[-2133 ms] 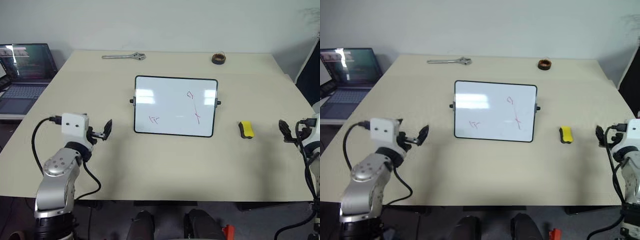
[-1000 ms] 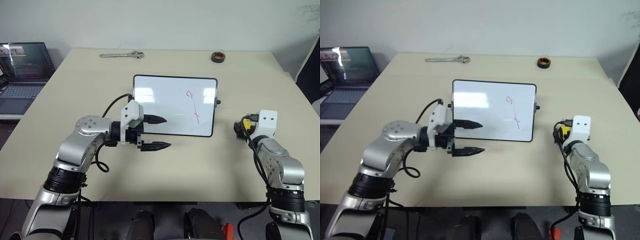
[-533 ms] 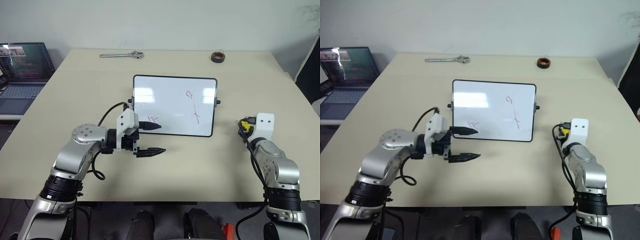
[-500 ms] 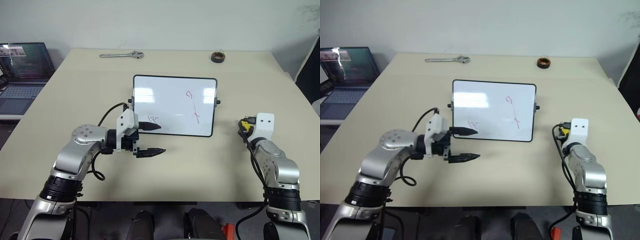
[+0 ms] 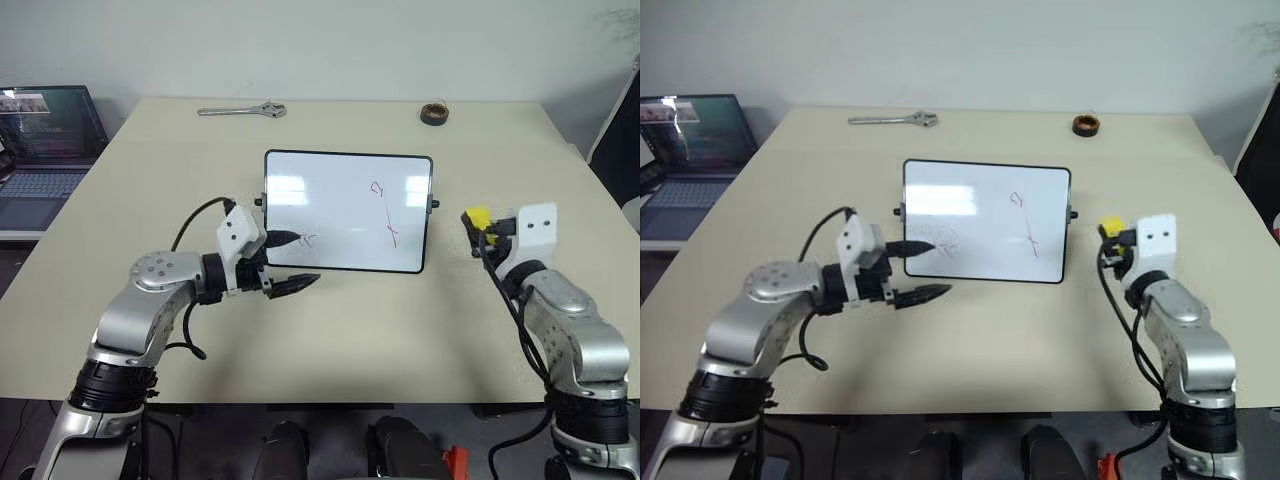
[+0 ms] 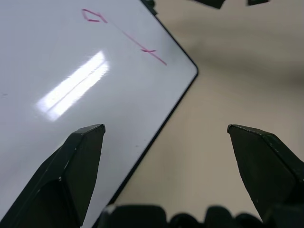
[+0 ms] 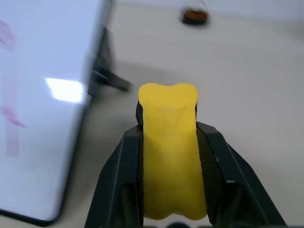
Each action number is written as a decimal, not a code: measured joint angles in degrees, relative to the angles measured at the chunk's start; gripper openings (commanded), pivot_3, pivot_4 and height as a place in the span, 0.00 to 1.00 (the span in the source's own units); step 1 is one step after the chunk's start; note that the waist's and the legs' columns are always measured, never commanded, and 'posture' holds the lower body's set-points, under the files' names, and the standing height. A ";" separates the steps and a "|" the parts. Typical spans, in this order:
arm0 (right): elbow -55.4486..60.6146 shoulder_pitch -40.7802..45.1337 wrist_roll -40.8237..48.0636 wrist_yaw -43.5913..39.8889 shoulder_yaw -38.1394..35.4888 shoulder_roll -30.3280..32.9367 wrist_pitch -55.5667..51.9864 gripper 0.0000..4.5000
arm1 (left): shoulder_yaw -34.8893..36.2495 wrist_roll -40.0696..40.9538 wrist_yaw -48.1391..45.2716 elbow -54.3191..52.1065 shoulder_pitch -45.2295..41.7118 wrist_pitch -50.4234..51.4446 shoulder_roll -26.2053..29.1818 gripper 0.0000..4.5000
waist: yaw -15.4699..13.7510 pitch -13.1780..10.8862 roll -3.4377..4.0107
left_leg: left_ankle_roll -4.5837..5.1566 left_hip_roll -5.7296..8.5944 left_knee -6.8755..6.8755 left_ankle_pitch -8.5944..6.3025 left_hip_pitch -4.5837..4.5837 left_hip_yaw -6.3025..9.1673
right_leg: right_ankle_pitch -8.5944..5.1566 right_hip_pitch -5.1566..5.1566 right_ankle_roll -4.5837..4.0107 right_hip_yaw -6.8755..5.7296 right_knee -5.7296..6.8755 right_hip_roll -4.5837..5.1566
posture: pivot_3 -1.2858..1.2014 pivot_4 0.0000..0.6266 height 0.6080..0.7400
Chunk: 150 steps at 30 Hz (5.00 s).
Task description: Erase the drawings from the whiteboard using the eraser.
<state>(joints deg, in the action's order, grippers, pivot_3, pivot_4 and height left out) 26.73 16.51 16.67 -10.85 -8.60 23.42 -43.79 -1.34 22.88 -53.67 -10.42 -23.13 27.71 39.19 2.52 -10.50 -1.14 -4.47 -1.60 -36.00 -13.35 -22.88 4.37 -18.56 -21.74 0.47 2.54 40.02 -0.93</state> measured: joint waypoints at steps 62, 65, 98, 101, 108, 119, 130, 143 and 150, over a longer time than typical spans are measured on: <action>-28.20 22.46 -22.05 -9.03 18.43 -6.27 11.08 0.25 | -0.99 -0.55 2.27 -2.96 0.06 2.92 0.67 1.00 | 0.37 0.06 -0.11 | 0.00 0.01 -0.11 0.02 0.36 0.05 | 0.02 0.32 -0.02 -0.04 0.17 0.08 | 0.52 0.24 1.00; -25.58 21.90 -18.54 -10.87 15.70 -6.57 8.87 0.25 | -0.86 -0.52 2.38 -2.99 0.19 2.92 0.68 1.00 | 0.31 0.05 -0.10 | 0.00 0.00 -0.10 0.02 0.16 0.08 | 0.02 0.18 -0.02 -0.07 0.09 0.09 | 0.52 0.24 1.00; 9.55 -16.08 0.07 -17.73 3.78 3.58 7.64 0.25 | 8.01 2.07 3.20 -4.44 12.27 -4.45 1.08 1.00 | -0.48 0.00 -0.05 | 0.00 -0.02 -0.02 0.01 0.11 0.01 | -0.01 0.10 0.00 -0.02 -0.03 0.07 | 0.52 0.24 1.00; 8.48 -11.42 -2.58 -16.79 6.87 4.38 8.62 0.25 | 7.58 1.51 2.92 -4.35 12.39 -4.65 1.10 1.00 | -0.49 0.00 -0.05 | 0.00 -0.02 -0.02 0.01 0.10 0.03 | -0.01 0.10 0.00 -0.03 -0.04 0.06 | 0.52 0.24 1.00; -15.61 11.41 -16.66 -6.09 16.41 -2.17 13.53 0.25 | 5.03 0.88 2.52 -4.48 11.72 -5.60 0.83 1.00 | 0.26 -0.03 -0.12 | -0.01 -0.02 -0.02 0.02 0.12 0.03 | 0.01 0.11 -0.03 -0.05 -0.01 0.05 | 0.52 0.24 1.00; -28.33 19.02 -21.78 -9.19 19.98 -1.82 19.46 0.25 | 5.00 0.64 2.88 -4.54 12.93 -6.35 0.82 1.00 | -0.30 -0.01 -0.14 | 0.00 -0.05 -0.03 0.00 0.03 0.03 | 0.00 0.04 -0.02 -0.06 0.01 0.18 | 0.52 0.24 1.00; -18.88 7.58 -28.78 -19.15 28.07 8.52 21.56 0.25 | 4.97 0.65 3.03 -4.87 11.69 -5.61 0.91 1.00 | -0.55 0.07 -0.25 | 0.01 -0.04 -0.07 0.01 0.60 0.03 | 0.00 0.54 -0.01 -0.02 0.01 0.06 | 0.52 0.24 1.00; -19.43 9.94 -31.21 -16.90 23.81 6.54 20.85 0.25 | 4.97 0.80 3.06 -5.15 11.25 -4.33 1.13 1.00 | -0.67 0.08 -0.26 | 0.00 -0.05 -0.04 0.00 0.30 0.07 | 0.03 0.36 -0.05 -0.08 -0.07 0.11 | 0.52 0.24 1.00; -15.61 4.34 -32.70 -24.95 28.99 11.80 21.27 0.25 | 5.02 0.99 3.03 -5.77 11.69 -4.09 1.22 1.00 | -0.60 0.08 -0.26 | 0.01 -0.03 -0.07 0.02 0.60 0.04 | -0.03 0.56 0.07 -0.03 -0.03 0.09 | 0.52 0.24 1.00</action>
<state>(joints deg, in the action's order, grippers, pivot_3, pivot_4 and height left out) 11.12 20.85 -16.03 -35.79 20.39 35.22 -22.52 3.69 23.87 -50.64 -16.19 -11.44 23.62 40.41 1.93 -10.42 -1.40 -4.46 -1.63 -36.08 -13.33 -22.28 4.41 -18.60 -21.18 0.54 2.51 39.99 -0.85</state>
